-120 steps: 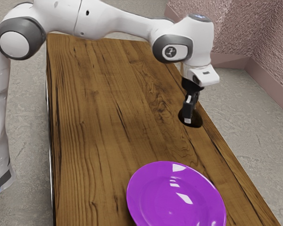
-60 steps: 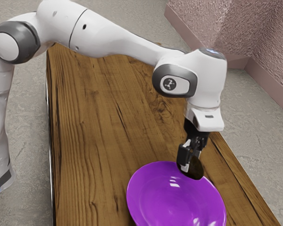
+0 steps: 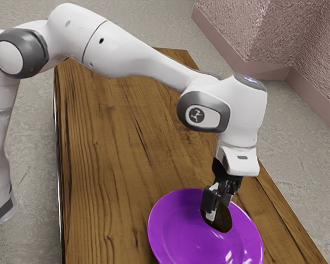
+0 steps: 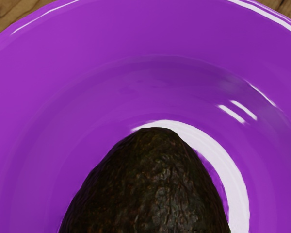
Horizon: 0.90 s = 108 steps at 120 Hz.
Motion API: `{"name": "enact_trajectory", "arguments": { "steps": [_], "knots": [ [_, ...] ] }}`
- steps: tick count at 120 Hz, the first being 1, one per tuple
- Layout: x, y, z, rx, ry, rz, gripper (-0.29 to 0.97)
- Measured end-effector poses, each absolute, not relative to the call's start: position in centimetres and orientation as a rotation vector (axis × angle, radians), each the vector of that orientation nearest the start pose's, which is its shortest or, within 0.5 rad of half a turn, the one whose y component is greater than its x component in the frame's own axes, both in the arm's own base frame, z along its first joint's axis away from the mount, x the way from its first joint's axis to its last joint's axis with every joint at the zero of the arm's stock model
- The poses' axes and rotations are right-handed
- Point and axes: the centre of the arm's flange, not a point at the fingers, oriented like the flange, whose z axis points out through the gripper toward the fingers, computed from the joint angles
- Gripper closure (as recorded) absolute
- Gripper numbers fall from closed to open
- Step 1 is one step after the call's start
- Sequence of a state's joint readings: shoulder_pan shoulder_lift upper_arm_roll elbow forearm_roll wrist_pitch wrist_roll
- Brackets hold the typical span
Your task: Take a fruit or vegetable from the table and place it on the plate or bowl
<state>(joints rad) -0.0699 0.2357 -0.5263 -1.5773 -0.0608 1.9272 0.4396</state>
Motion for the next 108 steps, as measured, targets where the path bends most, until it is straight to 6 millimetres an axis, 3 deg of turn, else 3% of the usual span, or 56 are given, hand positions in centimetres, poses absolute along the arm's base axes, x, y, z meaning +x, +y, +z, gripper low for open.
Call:
{"name": "enact_trajectory", "arguments": {
  "steps": [17,44,73,108],
  "knots": [
    [54.6,-33.7,52.9,-2.92,1.593,-0.207,0.06],
    [54.7,-33.5,52.8,-2.924,1.59,-0.205,0.01],
    [56.1,-33.1,55.4,-2.939,1.576,-0.304,0.0],
    [60.1,-27.0,58.2,-2.987,1.386,-0.412,0.0]
  ]
}}
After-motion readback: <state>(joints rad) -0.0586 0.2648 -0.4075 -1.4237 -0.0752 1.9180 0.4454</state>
